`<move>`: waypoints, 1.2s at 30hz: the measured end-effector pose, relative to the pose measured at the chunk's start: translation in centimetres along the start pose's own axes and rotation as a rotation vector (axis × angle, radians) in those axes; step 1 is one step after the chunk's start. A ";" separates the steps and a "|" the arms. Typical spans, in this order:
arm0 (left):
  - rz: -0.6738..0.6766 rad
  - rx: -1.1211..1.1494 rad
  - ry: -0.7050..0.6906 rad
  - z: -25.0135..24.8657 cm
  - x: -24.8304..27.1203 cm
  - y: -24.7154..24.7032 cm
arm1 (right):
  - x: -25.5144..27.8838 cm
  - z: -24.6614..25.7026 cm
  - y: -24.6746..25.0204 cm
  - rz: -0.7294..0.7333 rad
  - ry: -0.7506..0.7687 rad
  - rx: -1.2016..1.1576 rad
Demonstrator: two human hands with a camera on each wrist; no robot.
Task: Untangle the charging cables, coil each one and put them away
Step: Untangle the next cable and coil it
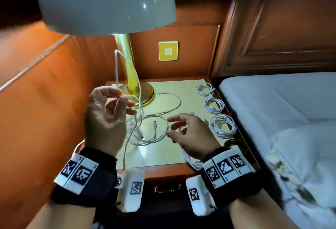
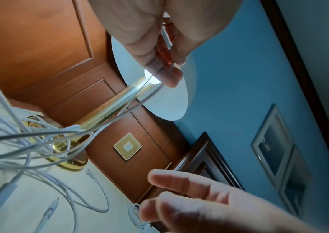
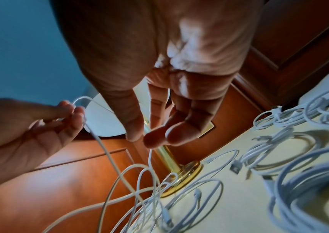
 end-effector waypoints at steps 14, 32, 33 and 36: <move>-0.232 0.710 0.488 1.5 4.8 4.8 | 1.3 6.1 -8.7 0.127 0.158 0.206; -0.262 0.206 0.543 6.4 5.2 8.4 | -2.1 5.2 -4.9 -0.280 0.077 -0.275; -0.254 0.176 0.531 6.6 5.2 8.4 | -2.1 5.1 -4.7 -0.290 0.083 -0.279; -0.217 0.091 0.494 6.8 4.9 8.6 | -2.1 5.0 -4.5 -0.274 0.095 -0.327</move>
Point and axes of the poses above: each hand's wrist, its own x-axis away from the middle knuckle, its own y-axis out of the back of the hand, z = x × y, the point moved 8 cm from there along -x, towards the middle knuckle, and after that the axes turned 6 degrees about x, right-handed, at the moved point
